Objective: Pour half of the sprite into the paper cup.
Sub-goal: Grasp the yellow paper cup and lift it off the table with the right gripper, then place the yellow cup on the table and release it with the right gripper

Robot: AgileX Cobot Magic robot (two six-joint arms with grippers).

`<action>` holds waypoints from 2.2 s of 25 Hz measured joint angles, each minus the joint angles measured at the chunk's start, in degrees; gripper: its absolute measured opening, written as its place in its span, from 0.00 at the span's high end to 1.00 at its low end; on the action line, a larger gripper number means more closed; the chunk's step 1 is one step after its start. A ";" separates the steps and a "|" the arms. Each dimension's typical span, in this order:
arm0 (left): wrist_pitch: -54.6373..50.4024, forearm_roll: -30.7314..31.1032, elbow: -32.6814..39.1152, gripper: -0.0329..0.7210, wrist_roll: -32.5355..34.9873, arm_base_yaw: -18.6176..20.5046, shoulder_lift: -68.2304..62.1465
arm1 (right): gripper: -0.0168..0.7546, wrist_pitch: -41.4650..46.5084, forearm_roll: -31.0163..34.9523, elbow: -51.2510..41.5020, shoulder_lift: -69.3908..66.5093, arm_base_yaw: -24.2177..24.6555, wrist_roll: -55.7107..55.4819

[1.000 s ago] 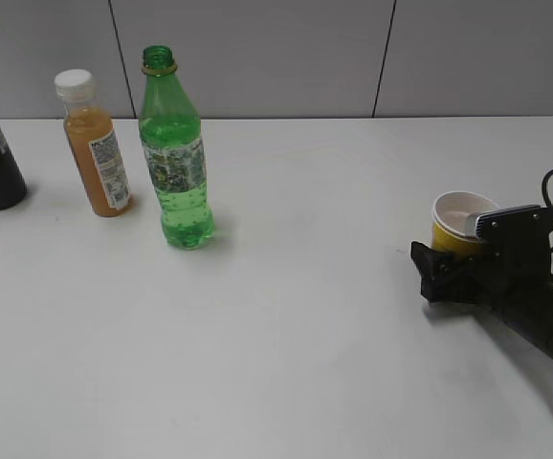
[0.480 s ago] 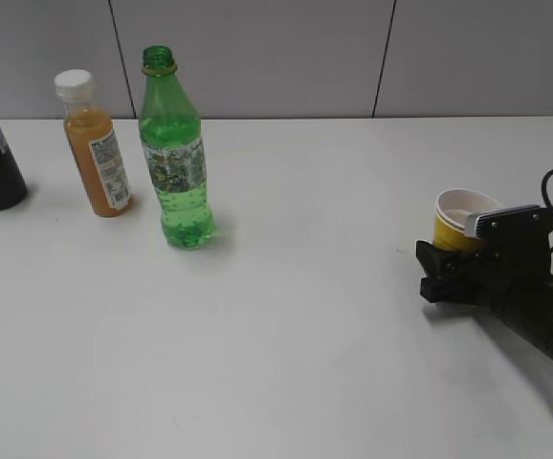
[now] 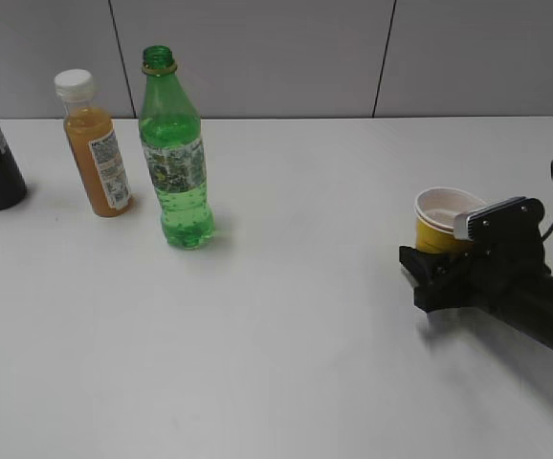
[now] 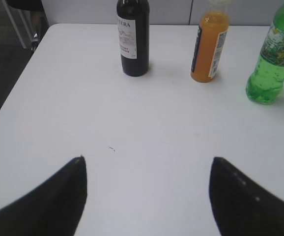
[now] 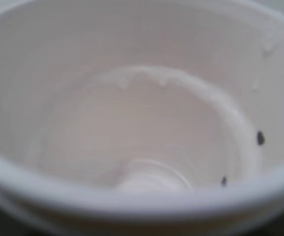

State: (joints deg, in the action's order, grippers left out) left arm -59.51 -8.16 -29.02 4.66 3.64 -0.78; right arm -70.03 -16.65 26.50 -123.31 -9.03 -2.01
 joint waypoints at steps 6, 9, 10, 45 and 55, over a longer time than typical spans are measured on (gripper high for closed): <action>0.00 0.00 0.00 0.18 0.00 0.00 0.00 | 0.40 0.20 -19.34 2.00 1.91 0.00 1.30; 0.00 0.00 0.00 0.18 0.00 0.00 0.00 | 0.40 0.22 -28.45 4.23 1.91 -0.55 1.44; 0.00 0.00 0.00 0.18 0.00 0.00 0.00 | 0.40 0.22 -30.72 4.88 1.91 -0.96 1.44; 0.00 0.00 0.00 0.18 0.00 0.00 0.00 | 0.40 3.56 -45.20 29.06 -9.69 -18.28 -15.61; 0.00 0.00 0.00 0.18 0.00 0.00 0.00 | 0.40 8.60 -45.51 30.17 -10.17 -18.28 -15.67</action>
State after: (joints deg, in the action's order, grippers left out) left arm -59.51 -8.16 -29.02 4.66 3.64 -0.78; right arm -61.43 -62.16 56.67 -133.48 -27.31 -17.68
